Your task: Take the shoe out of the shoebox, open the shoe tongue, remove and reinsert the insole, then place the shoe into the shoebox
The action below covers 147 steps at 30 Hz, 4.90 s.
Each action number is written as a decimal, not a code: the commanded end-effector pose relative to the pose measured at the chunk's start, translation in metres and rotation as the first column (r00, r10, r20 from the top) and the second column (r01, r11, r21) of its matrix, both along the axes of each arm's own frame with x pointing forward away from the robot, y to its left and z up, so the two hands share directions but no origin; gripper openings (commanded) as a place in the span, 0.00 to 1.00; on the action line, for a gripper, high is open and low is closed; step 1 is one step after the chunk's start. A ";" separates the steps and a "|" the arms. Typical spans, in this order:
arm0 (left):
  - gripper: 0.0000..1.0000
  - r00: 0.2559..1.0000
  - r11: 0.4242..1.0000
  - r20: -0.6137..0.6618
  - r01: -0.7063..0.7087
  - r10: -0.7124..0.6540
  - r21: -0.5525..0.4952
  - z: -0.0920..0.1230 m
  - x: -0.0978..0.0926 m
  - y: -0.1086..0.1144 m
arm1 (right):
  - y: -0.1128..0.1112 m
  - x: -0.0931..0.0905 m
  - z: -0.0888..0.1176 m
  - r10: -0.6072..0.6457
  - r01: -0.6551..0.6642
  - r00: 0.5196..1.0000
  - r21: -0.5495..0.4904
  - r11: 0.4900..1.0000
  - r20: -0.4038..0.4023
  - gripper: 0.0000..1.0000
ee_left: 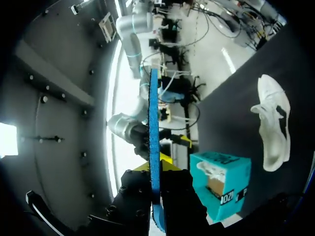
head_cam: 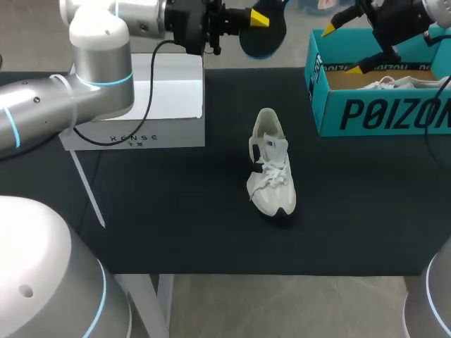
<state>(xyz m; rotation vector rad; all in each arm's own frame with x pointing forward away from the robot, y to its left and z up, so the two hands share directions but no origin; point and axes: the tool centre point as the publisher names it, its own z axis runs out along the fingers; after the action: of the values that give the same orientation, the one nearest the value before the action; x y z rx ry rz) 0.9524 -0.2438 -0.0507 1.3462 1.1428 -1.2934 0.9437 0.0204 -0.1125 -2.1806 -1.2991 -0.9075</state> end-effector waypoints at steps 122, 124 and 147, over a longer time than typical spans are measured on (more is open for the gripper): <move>0.00 -0.956 0.966 -0.161 0.255 0.245 -0.045 -0.082 0.030 -0.038 | 0.079 -0.019 0.049 0.283 -0.160 0.957 -0.708 0.688 0.059 1.00; 0.00 -0.962 0.968 -0.126 0.248 0.241 -0.042 -0.085 0.032 -0.040 | 0.084 -0.021 0.047 0.298 -0.183 0.954 -0.705 0.685 0.042 1.00; 0.00 -0.959 0.963 -0.103 0.267 0.263 -0.022 -0.083 0.022 -0.047 | 0.102 -0.031 0.032 0.364 -0.374 0.917 -0.674 0.637 -0.164 1.00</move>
<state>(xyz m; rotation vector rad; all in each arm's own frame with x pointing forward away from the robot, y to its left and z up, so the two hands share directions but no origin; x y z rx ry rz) 0.9748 -0.2908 -0.1343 1.0081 -1.2912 1.2266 0.9105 0.1239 -0.0768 -2.2545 -2.2672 -0.2357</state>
